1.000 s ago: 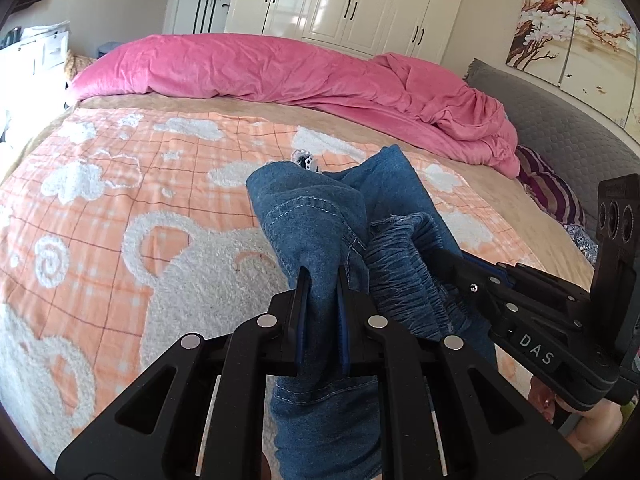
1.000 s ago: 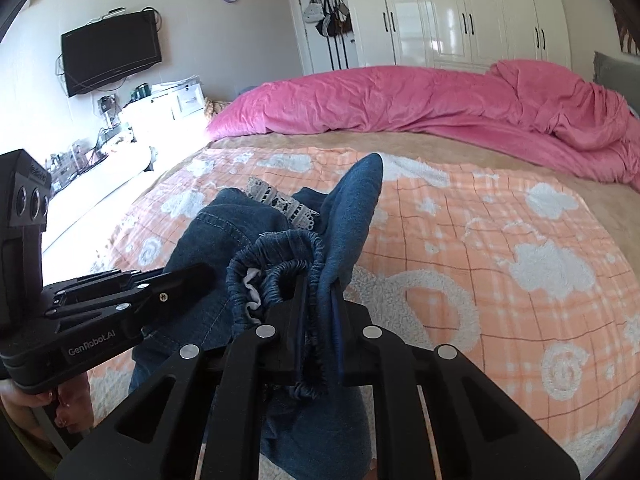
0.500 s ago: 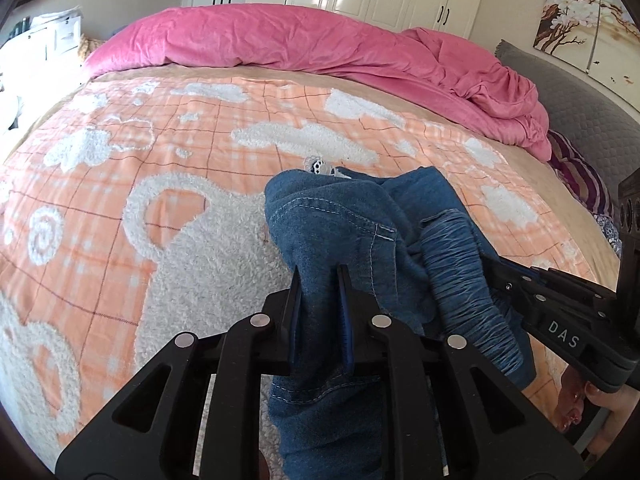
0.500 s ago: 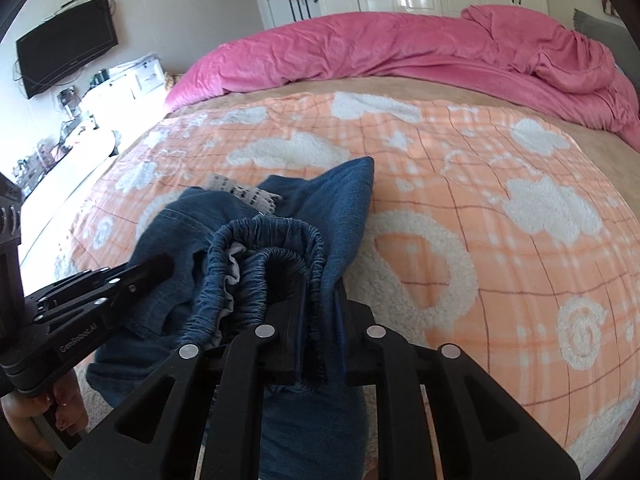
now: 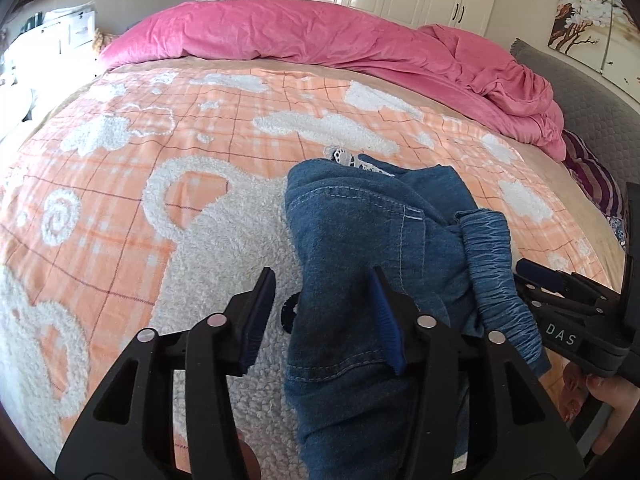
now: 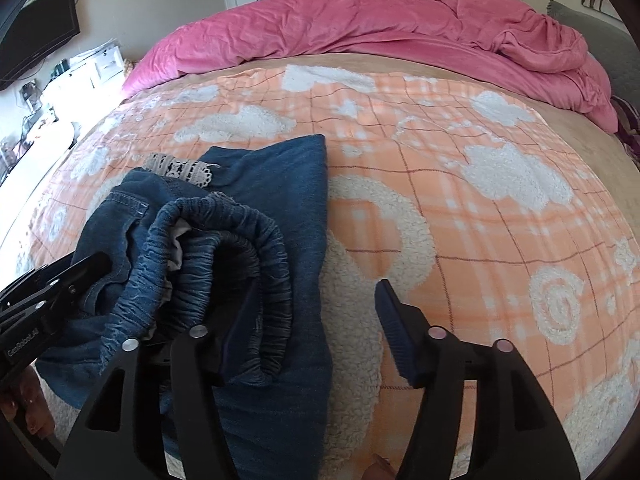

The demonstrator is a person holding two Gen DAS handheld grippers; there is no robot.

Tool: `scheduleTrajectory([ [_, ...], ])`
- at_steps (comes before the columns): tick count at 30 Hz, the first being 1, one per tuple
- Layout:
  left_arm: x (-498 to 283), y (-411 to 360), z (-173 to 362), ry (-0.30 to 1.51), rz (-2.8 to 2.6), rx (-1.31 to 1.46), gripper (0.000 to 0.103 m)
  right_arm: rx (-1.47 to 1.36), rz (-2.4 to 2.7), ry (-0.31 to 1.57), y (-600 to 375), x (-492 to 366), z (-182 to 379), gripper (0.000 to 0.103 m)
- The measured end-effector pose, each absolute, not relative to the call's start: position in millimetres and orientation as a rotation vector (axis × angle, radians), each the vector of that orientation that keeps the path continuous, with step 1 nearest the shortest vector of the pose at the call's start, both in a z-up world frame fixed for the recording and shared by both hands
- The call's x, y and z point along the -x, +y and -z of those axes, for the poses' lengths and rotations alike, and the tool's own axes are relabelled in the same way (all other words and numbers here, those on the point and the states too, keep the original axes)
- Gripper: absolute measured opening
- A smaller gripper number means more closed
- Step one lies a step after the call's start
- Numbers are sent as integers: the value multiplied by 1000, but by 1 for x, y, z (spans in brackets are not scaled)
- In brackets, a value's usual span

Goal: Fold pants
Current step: 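Open both grippers and withdraw them from the folded pants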

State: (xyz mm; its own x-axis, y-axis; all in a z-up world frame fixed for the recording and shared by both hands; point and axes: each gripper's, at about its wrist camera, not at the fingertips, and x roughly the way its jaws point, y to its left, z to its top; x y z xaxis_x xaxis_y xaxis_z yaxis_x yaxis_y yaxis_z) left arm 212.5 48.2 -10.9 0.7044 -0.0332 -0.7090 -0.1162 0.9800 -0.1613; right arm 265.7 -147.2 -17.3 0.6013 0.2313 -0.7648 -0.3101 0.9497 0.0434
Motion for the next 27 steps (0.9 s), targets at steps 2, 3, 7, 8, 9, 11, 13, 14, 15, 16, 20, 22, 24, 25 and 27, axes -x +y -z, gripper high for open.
scheduleTrajectory([
  [2,-210,50,11,791,-48,206,50,80,-308,873,-152,-265,17,65],
  [3,-209,51,11,793,-48,209,52,71,-307,874,-154,-264,17,66],
  [7,-202,53,10,792,-49,211,58,66,-299,868,-158,-260,15,69],
  [8,-200,54,10,791,-49,211,59,70,-297,864,-158,-258,14,69],
  [9,-198,54,10,790,-48,213,60,73,-295,861,-159,-256,13,69],
  [11,-194,54,8,786,-49,215,63,75,-296,859,-161,-252,12,69],
  [13,-190,54,6,781,-49,214,66,72,-292,851,-163,-247,10,72],
  [14,-188,53,4,778,-49,212,66,69,-291,848,-164,-245,10,75],
  [15,-185,53,3,774,-46,213,67,67,-292,844,-165,-242,8,76],
  [16,-181,53,2,770,-43,216,68,68,-293,841,-166,-239,7,77],
  [20,-165,50,-2,756,-39,228,71,83,-306,830,-167,-223,1,84],
  [22,-157,48,-5,750,-31,226,73,73,-314,823,-170,-214,-3,84],
  [24,-147,46,-8,740,-23,228,74,44,-324,813,-175,-203,-8,84],
  [25,-142,44,-11,735,-20,222,76,34,-326,802,-177,-198,-11,84],
  [27,-131,40,-16,721,-18,210,79,23,-325,772,-183,-186,-19,90],
])
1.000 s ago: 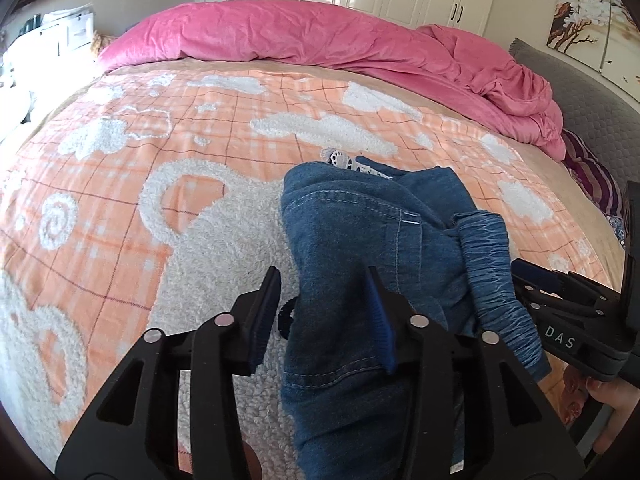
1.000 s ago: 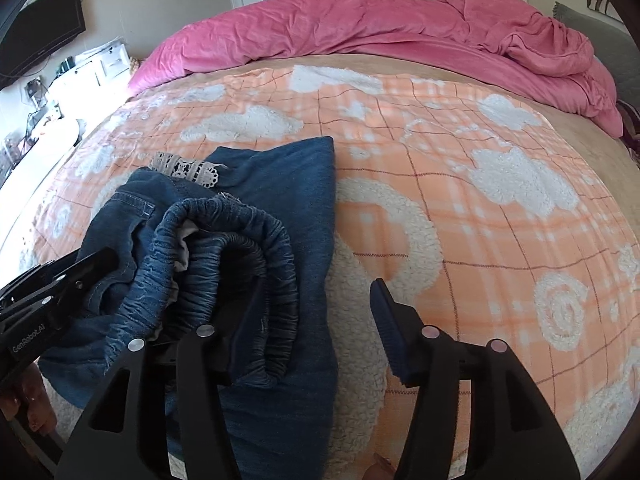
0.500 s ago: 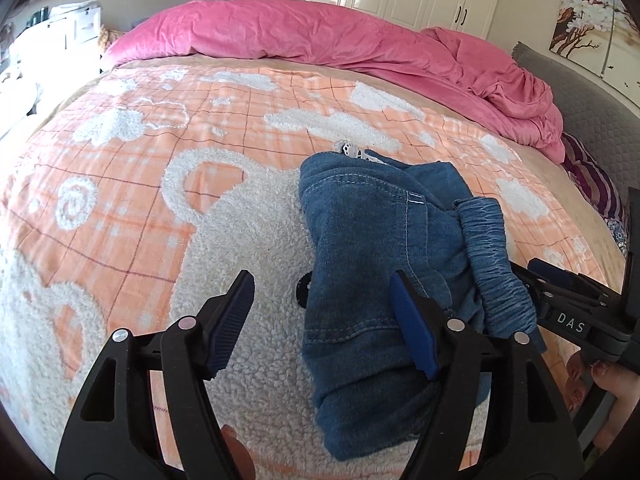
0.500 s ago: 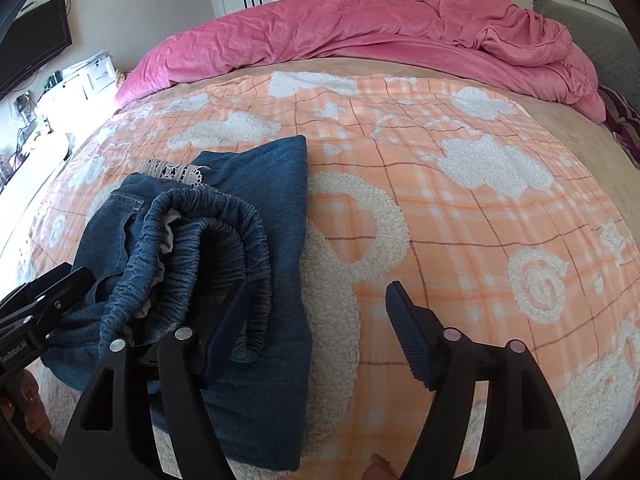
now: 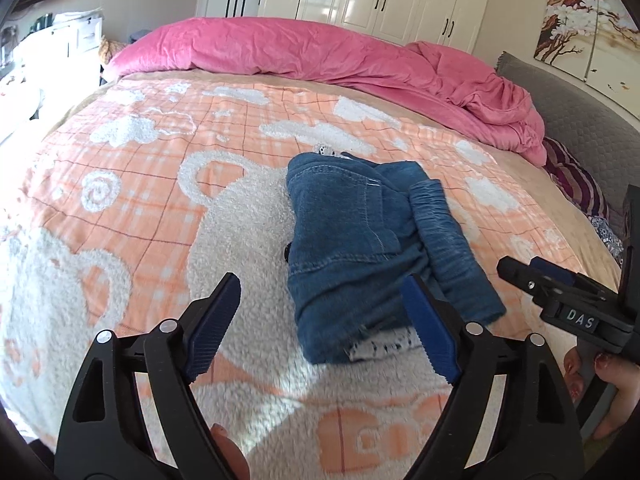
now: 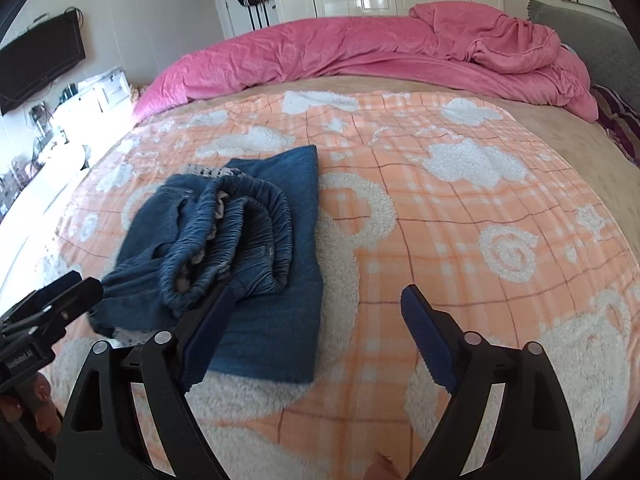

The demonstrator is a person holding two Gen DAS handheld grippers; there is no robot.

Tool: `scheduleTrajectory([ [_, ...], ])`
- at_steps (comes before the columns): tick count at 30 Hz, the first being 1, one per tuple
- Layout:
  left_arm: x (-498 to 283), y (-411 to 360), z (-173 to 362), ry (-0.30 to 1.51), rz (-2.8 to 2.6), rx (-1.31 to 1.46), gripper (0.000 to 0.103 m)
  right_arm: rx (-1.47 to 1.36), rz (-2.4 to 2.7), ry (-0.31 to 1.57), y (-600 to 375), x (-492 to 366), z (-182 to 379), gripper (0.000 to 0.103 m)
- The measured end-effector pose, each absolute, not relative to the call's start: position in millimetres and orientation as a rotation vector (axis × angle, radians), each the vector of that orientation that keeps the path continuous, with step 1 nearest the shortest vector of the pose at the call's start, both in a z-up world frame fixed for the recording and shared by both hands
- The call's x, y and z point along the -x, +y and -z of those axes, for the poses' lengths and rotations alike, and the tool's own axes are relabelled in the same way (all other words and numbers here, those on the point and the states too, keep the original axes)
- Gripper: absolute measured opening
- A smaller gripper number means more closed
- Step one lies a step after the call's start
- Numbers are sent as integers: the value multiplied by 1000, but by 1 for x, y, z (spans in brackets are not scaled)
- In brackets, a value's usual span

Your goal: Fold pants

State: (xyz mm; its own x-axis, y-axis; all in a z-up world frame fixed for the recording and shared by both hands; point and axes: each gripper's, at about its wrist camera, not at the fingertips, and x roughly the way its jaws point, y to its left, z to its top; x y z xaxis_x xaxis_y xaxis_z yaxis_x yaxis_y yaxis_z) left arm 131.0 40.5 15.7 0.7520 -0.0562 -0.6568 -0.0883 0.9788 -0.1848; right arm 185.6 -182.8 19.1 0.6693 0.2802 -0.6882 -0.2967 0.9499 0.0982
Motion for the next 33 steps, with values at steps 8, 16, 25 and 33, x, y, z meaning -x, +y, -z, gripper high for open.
scheduleTrajectory([
  [8,-82,30,-29,671,-21,186,93,35,-346,625,-199,-124,-50,98],
  [16,-38,29,-22,676,-38,191,94,114,-383,562,-202,-70,-52,98],
  [25,-15,28,-3,713,-68,188,94,159,-349,551,-198,-34,-41,98],
  [33,-16,21,1,713,-59,166,94,142,-329,584,-198,-31,-27,98],
])
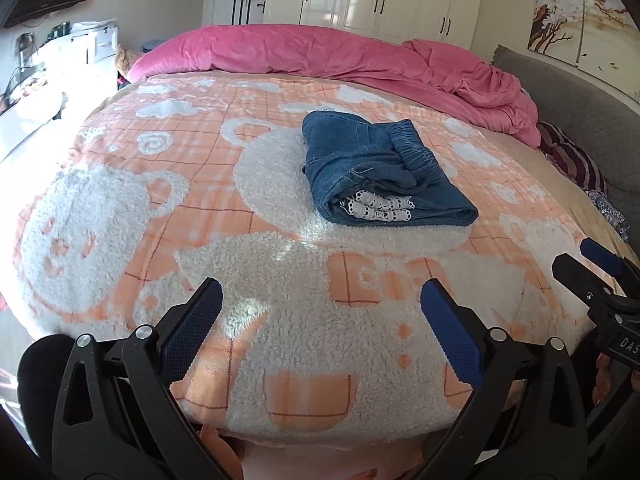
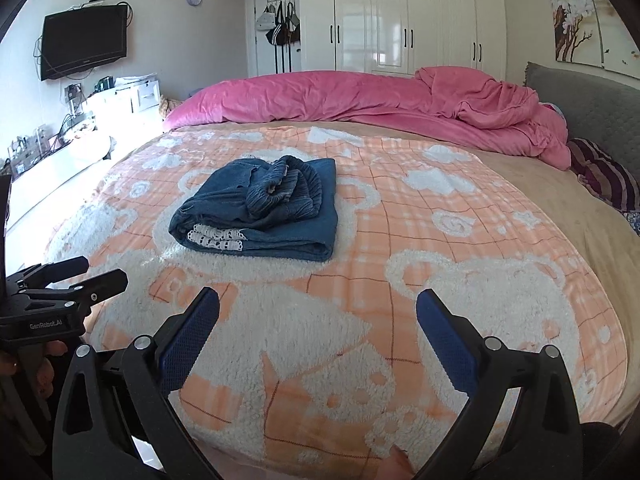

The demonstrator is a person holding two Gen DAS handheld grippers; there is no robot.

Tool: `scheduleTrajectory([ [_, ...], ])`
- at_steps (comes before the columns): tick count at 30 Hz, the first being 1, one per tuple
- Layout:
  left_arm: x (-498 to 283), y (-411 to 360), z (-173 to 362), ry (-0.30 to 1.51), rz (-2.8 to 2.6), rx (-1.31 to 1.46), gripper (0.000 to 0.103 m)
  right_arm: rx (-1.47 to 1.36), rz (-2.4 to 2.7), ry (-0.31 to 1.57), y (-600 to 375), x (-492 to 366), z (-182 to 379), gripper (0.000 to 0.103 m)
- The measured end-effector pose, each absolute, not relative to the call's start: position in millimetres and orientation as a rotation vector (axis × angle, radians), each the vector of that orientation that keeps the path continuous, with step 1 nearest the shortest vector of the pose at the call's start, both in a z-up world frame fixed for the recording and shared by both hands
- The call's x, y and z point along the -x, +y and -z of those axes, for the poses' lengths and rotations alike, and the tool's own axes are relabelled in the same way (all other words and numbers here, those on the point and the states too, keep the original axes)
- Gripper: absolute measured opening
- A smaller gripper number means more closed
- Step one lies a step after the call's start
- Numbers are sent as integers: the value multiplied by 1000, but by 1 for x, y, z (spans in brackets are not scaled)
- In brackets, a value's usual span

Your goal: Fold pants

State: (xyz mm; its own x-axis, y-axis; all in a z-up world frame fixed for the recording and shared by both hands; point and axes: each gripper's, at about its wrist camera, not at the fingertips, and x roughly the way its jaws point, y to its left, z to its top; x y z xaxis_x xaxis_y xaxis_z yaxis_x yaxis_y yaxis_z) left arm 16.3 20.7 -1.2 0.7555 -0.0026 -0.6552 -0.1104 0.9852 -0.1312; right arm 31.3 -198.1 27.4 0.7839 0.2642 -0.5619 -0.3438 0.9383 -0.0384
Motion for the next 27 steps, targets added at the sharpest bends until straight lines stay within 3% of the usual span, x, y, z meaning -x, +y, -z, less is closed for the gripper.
scheduleTrajectory([
  [27,-17,17,3,725,-60,153,94,136,-326,621,-198,-43,-17,98],
])
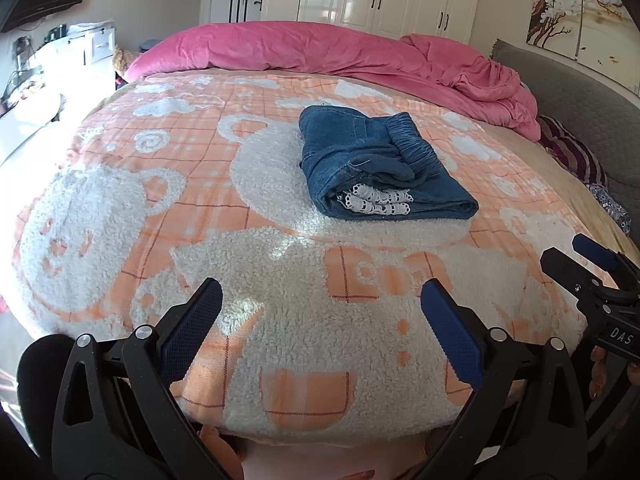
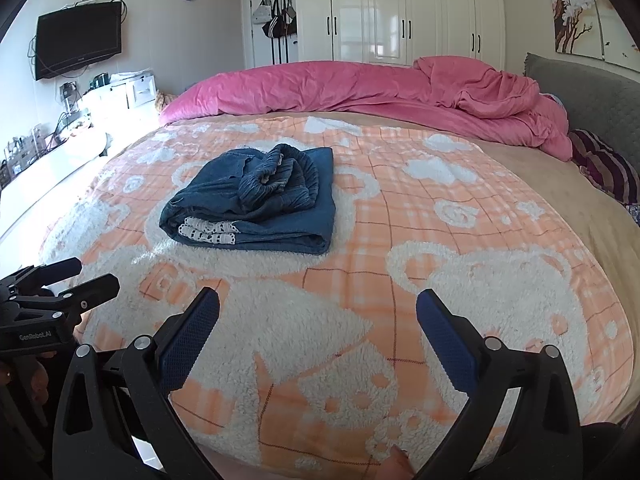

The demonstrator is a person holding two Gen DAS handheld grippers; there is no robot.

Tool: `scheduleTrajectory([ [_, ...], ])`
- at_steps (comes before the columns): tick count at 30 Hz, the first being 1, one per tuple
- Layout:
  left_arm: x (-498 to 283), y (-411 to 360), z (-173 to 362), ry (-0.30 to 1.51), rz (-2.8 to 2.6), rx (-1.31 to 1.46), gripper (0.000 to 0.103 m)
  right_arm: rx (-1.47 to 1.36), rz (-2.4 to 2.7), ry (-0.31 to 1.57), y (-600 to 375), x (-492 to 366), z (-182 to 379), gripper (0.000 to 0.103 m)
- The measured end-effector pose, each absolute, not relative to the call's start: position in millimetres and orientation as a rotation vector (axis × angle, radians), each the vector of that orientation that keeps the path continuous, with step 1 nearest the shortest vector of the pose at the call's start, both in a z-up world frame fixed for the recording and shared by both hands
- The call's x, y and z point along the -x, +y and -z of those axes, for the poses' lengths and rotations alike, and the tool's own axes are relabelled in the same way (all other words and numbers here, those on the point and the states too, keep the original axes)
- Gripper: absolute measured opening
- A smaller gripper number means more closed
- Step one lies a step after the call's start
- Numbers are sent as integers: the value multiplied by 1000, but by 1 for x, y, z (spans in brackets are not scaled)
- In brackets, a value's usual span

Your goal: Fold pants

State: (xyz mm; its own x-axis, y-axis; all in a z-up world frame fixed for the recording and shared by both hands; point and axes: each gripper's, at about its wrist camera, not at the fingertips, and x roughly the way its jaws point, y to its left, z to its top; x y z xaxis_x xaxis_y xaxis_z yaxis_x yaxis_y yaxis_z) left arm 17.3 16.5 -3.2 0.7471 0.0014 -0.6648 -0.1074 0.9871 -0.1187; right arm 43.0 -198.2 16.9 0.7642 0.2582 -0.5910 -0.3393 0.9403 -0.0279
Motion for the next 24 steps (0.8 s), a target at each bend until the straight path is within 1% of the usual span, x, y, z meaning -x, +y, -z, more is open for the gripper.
scheduleTrajectory([
  [24,-18,17,4,738,-80,144,94,122,-314,633,-202,-47,-14,98],
])
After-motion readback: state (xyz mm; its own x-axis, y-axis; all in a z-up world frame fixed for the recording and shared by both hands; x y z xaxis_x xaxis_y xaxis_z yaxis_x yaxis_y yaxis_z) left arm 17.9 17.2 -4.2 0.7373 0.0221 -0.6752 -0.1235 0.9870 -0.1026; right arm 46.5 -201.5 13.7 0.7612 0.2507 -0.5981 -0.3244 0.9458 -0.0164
